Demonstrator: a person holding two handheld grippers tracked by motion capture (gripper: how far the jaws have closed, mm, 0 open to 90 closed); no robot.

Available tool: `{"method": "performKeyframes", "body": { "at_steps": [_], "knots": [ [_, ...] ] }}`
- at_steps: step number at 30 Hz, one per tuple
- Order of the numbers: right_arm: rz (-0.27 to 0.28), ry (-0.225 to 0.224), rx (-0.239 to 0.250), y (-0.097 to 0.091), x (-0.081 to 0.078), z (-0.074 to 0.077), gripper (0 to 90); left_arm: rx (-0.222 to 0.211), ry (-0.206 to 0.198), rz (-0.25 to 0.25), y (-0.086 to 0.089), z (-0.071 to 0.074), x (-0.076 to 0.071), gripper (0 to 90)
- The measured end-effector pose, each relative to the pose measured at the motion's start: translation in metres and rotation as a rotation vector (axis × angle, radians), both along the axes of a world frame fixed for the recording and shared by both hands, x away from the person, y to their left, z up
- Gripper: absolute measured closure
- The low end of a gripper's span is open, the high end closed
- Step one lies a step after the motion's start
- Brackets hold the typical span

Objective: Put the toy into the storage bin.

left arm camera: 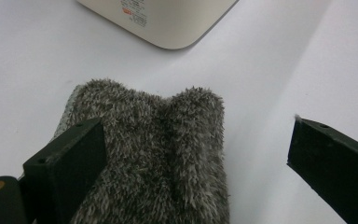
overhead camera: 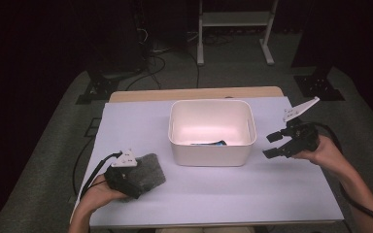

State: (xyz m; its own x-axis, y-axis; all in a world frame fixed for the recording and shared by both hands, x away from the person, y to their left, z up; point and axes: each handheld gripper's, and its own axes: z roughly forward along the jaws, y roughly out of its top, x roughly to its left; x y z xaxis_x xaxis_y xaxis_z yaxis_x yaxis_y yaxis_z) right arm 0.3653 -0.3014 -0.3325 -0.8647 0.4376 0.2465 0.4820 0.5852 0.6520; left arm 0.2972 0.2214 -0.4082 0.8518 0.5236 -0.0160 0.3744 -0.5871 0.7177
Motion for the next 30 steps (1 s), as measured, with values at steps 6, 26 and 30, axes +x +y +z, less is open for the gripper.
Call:
{"method": "performKeyframes", "body": {
  "at_steps": [6,26,30],
  "knots": [
    [-0.012,0.014,0.01,-0.006,-0.003,-0.013,21.2,0.002,0.001,0.001,0.001,0.0,0.0,3.9],
    [-0.065,0.077,0.07,-0.028,-0.013,-0.059,20.9,0.0,0.005,0.005,0.001,-0.001,-0.001,3.9],
    [-0.071,0.086,0.077,-0.031,-0.015,-0.066,20.6,0.0,0.004,0.005,0.001,-0.001,-0.001,3.9]
  ]
}}
